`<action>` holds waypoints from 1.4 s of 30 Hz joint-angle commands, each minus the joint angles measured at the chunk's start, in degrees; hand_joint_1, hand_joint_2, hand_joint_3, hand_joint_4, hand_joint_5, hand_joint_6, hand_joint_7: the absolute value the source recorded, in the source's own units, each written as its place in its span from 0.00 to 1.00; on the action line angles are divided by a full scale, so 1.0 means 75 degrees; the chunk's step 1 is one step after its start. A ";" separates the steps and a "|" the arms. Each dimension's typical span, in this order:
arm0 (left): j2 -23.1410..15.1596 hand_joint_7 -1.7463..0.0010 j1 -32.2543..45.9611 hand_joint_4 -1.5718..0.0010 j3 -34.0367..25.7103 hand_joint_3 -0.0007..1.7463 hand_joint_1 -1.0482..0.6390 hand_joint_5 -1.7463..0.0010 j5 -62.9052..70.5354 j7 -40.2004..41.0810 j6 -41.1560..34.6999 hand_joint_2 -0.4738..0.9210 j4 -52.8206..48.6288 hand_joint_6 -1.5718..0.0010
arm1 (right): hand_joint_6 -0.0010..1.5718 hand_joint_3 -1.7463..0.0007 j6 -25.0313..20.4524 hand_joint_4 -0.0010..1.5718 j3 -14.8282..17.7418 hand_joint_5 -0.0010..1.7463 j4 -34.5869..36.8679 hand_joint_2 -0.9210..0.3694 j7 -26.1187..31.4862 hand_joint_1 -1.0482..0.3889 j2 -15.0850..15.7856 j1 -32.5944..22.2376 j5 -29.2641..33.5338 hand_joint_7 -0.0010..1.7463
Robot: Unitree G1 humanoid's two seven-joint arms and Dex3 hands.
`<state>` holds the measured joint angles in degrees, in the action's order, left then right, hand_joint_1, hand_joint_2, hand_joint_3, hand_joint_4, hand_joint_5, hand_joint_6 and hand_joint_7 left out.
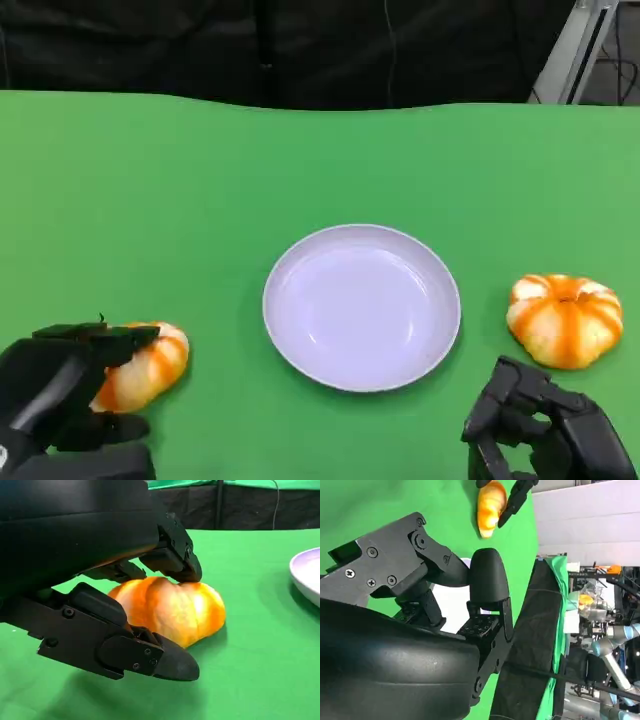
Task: Grasp the bread from the table and place it into the plate.
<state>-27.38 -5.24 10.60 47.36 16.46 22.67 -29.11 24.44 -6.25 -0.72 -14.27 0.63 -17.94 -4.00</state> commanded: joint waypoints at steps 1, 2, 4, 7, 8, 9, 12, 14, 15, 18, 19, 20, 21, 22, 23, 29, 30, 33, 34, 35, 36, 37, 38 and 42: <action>-0.0201 1.00 -0.0129 0.67 0.0205 0.11 0.12 0.99 -0.0081 0.0068 -0.0251 1.00 -0.0167 0.66 | 0.48 0.37 -0.0023 0.52 0.0030 1.00 -0.0045 0.23 0.0028 0.65 0.0067 -0.0010 -0.0055 0.88; -0.0211 1.00 -0.0145 0.67 0.0244 0.11 0.12 0.99 -0.0094 0.0076 -0.0276 1.00 -0.0182 0.66 | 0.48 0.37 -0.0028 0.52 0.0029 1.00 -0.0055 0.23 0.0026 0.65 0.0065 -0.0014 -0.0061 0.88; -0.0220 1.00 -0.0184 0.67 0.0316 0.11 0.12 0.99 -0.0109 0.0175 -0.0270 1.00 -0.0302 0.65 | 0.48 0.37 -0.0036 0.52 0.0036 1.00 -0.0049 0.23 0.0018 0.65 0.0072 -0.0011 -0.0073 0.88; -0.0228 1.00 -0.0225 0.67 0.0436 0.11 0.14 0.99 -0.0110 0.0251 -0.0333 1.00 -0.0422 0.65 | 0.48 0.37 -0.0029 0.51 0.0043 1.00 -0.0038 0.24 0.0013 0.64 0.0087 -0.0009 -0.0064 0.88; -0.0226 1.00 -0.0225 0.67 0.0472 0.11 0.15 0.99 -0.0117 0.0271 -0.0355 1.00 -0.0441 0.65 | 0.48 0.37 -0.0020 0.51 0.0045 1.00 -0.0041 0.24 0.0019 0.65 0.0089 -0.0010 -0.0051 0.88; -0.0228 1.00 -0.0225 0.67 0.0500 0.11 0.16 0.99 -0.0128 0.0289 -0.0369 1.00 -0.0453 0.65 | 0.48 0.37 -0.0014 0.51 0.0046 1.00 -0.0042 0.24 0.0023 0.64 0.0090 -0.0010 -0.0042 0.88; -0.0232 0.99 -0.0218 0.65 0.0580 0.08 0.28 0.99 -0.0149 0.0295 -0.0406 1.00 -0.0465 0.64 | 0.48 0.37 -0.0048 0.51 0.0047 1.00 -0.0059 0.24 0.0044 0.64 0.0074 -0.0025 -0.0045 0.88; -0.0233 0.98 -0.0208 0.61 0.0637 0.10 0.38 0.98 -0.0141 0.0285 -0.0441 1.00 -0.0432 0.60 | 0.48 0.37 -0.0078 0.51 0.0050 1.00 -0.0062 0.24 0.0052 0.64 0.0079 -0.0026 -0.0038 0.88; -0.0238 0.98 -0.0204 0.57 0.0659 0.12 0.42 0.97 -0.0157 0.0278 -0.0445 1.00 -0.0417 0.57 | 0.48 0.37 -0.0084 0.51 0.0051 1.00 -0.0062 0.24 0.0054 0.64 0.0081 -0.0025 -0.0034 0.88; -0.0272 0.96 -0.0183 0.46 0.0664 0.16 0.48 0.96 -0.0315 0.0094 -0.0466 1.00 -0.0268 0.46 | 0.48 0.38 -0.0145 0.51 0.0038 1.00 -0.0103 0.23 0.0058 0.64 0.0075 -0.0039 -0.0043 0.87; -0.0295 0.95 -0.0182 0.39 0.0663 0.15 0.49 0.95 -0.0372 0.0021 -0.0474 1.00 -0.0208 0.39 | 0.48 0.39 -0.0160 0.51 0.0035 1.00 -0.0111 0.23 0.0054 0.64 0.0074 -0.0040 -0.0049 0.88; -0.0314 0.94 -0.0182 0.32 0.0670 0.13 0.51 0.94 -0.0413 -0.0023 -0.0483 1.00 -0.0167 0.31 | 0.48 0.39 -0.0170 0.51 0.0034 1.00 -0.0116 0.22 0.0052 0.64 0.0074 -0.0040 -0.0052 0.88; -0.0329 0.94 -0.0179 0.30 0.0679 0.12 0.52 0.93 -0.0443 -0.0051 -0.0496 1.00 -0.0135 0.28 | 0.48 0.39 -0.0177 0.51 0.0033 1.00 -0.0119 0.22 0.0050 0.64 0.0074 -0.0040 -0.0054 0.88; -0.0343 0.94 -0.0174 0.29 0.0668 0.11 0.52 0.93 -0.0479 0.0001 -0.0452 1.00 -0.0117 0.27 | 0.48 0.40 -0.0138 0.51 0.0029 1.00 -0.0095 0.22 0.0050 0.64 0.0071 -0.0032 -0.0042 0.88; -0.0342 0.91 -0.0174 0.34 0.0660 0.13 0.55 0.61 -0.0503 0.0101 -0.0397 1.00 -0.0125 0.20 | 0.48 0.40 -0.0119 0.51 0.0026 1.00 -0.0080 0.22 0.0047 0.64 0.0069 -0.0027 -0.0038 0.88; -0.0340 0.08 -0.0157 0.59 0.0650 0.09 0.57 0.01 -0.0503 0.0627 -0.0223 1.00 -0.0050 0.59 | 0.48 0.39 -0.0008 0.51 0.0035 1.00 -0.0023 0.22 0.0022 0.64 0.0076 -0.0014 -0.0046 0.88; -0.0339 0.04 -0.0156 0.60 0.0641 0.09 0.57 0.01 -0.0502 0.0703 -0.0198 1.00 -0.0028 0.62 | 0.48 0.39 0.0006 0.51 0.0039 1.00 -0.0016 0.22 0.0026 0.64 0.0078 -0.0013 -0.0035 0.88; -0.0321 0.00 -0.0177 0.61 0.0602 0.11 0.58 0.00 -0.0542 0.0839 -0.0132 1.00 0.0008 0.65 | 0.48 0.39 -0.0059 0.51 0.0049 1.00 -0.0037 0.22 0.0010 0.64 0.0084 -0.0019 -0.0080 0.88; -0.0314 0.00 -0.0186 0.61 0.0587 0.13 0.59 0.00 -0.0550 0.0878 -0.0123 1.00 0.0035 0.66 | 0.48 0.39 -0.0081 0.52 0.0055 1.00 -0.0039 0.22 -0.0010 0.64 0.0086 -0.0018 -0.0119 0.88; -0.0303 0.00 -0.0199 0.61 0.0564 0.13 0.59 0.00 -0.0560 0.0960 -0.0091 1.00 0.0050 0.66 | 0.48 0.39 -0.0085 0.51 0.0058 1.00 -0.0036 0.22 -0.0026 0.64 0.0087 -0.0015 -0.0143 0.88; -0.0297 0.00 -0.0207 0.62 0.0553 0.14 0.60 0.00 -0.0564 0.1019 -0.0070 1.00 0.0054 0.66 | 0.48 0.39 -0.0078 0.51 0.0061 1.00 -0.0028 0.22 -0.0038 0.64 0.0086 -0.0013 -0.0156 0.88; -0.0295 0.00 -0.0212 0.62 0.0549 0.14 0.60 0.00 -0.0568 0.1057 -0.0053 1.00 0.0050 0.66 | 0.48 0.39 -0.0074 0.51 0.0062 1.00 -0.0025 0.22 -0.0042 0.64 0.0086 -0.0012 -0.0159 0.88; -0.0306 0.00 -0.0230 0.62 0.0522 0.15 0.60 0.00 -0.0606 0.1114 0.0047 1.00 0.0087 0.66 | 0.48 0.39 -0.0063 0.51 0.0062 1.00 -0.0020 0.22 -0.0030 0.63 0.0085 -0.0005 -0.0138 0.88; -0.0323 0.00 -0.0272 0.60 0.0441 0.18 0.57 0.00 -0.0661 0.1433 0.0421 1.00 0.0301 0.65 | 0.48 0.39 -0.0067 0.51 0.0061 1.00 -0.0025 0.22 -0.0003 0.64 0.0079 -0.0002 -0.0105 0.88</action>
<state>-28.73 -7.31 15.05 42.89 24.17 23.96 -28.35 23.74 -6.19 -0.93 -14.45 0.64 -17.96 -4.39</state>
